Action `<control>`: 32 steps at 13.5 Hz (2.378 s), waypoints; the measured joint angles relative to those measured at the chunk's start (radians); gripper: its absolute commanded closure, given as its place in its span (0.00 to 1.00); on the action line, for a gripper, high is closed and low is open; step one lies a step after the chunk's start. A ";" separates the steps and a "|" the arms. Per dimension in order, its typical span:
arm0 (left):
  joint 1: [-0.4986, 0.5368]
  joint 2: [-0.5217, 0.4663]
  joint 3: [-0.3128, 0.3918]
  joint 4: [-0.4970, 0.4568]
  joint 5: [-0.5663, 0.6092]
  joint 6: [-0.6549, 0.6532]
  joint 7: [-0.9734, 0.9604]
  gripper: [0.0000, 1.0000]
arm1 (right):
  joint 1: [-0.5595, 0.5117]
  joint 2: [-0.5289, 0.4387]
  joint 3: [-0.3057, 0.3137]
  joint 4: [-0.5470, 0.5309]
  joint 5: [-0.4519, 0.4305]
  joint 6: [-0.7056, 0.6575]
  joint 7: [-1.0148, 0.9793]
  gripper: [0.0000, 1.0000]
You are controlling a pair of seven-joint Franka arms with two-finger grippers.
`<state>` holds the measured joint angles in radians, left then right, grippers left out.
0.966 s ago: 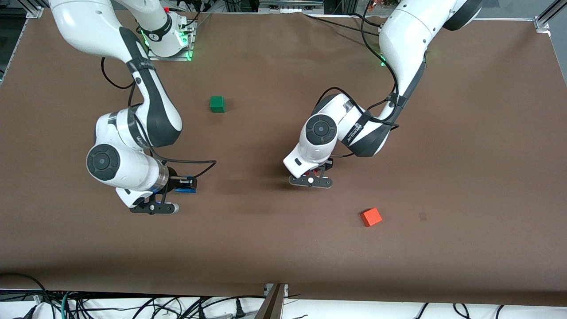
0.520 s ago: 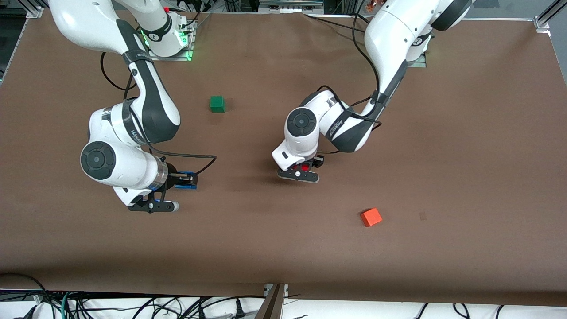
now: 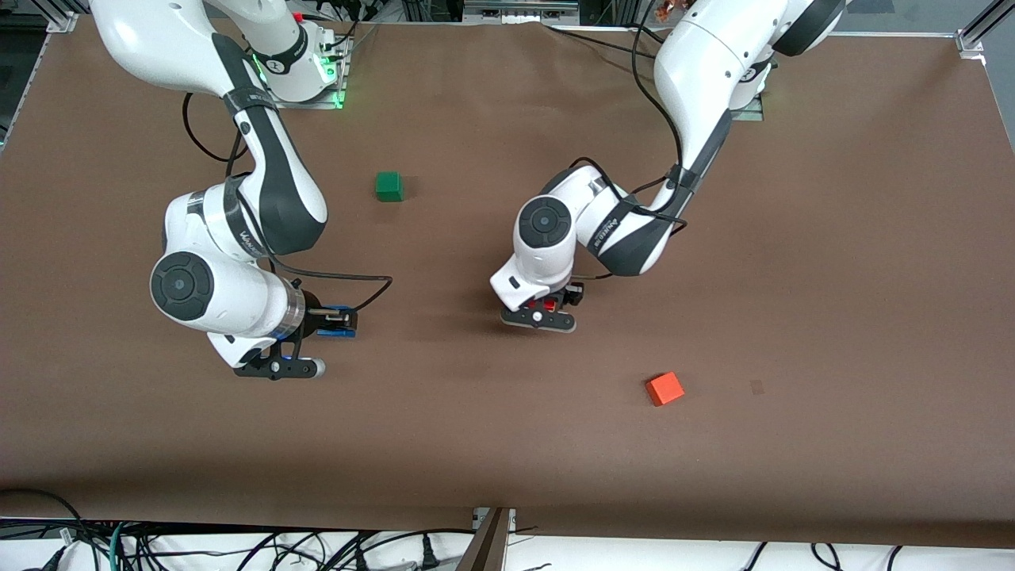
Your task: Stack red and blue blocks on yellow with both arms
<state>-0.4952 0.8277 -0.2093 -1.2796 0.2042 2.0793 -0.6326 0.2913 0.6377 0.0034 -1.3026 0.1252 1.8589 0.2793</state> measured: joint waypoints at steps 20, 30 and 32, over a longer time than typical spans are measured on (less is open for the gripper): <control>0.663 -0.399 0.005 0.137 -0.167 -0.561 0.541 0.00 | 0.491 0.175 0.004 0.162 -0.098 0.326 0.751 0.53; 0.668 -0.616 0.012 -0.124 -0.166 -0.593 0.541 0.00 | 0.521 0.235 0.003 0.203 -0.209 0.317 0.737 0.51; 0.669 -0.619 0.013 -0.137 -0.166 -0.592 0.541 0.00 | 0.521 0.235 0.002 0.203 -0.210 0.317 0.735 0.49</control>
<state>0.1739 0.2090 -0.1962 -1.4164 0.0384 1.4875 -0.0913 0.8126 0.8732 0.0058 -1.0995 -0.0848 2.1762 1.0141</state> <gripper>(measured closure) 0.000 0.449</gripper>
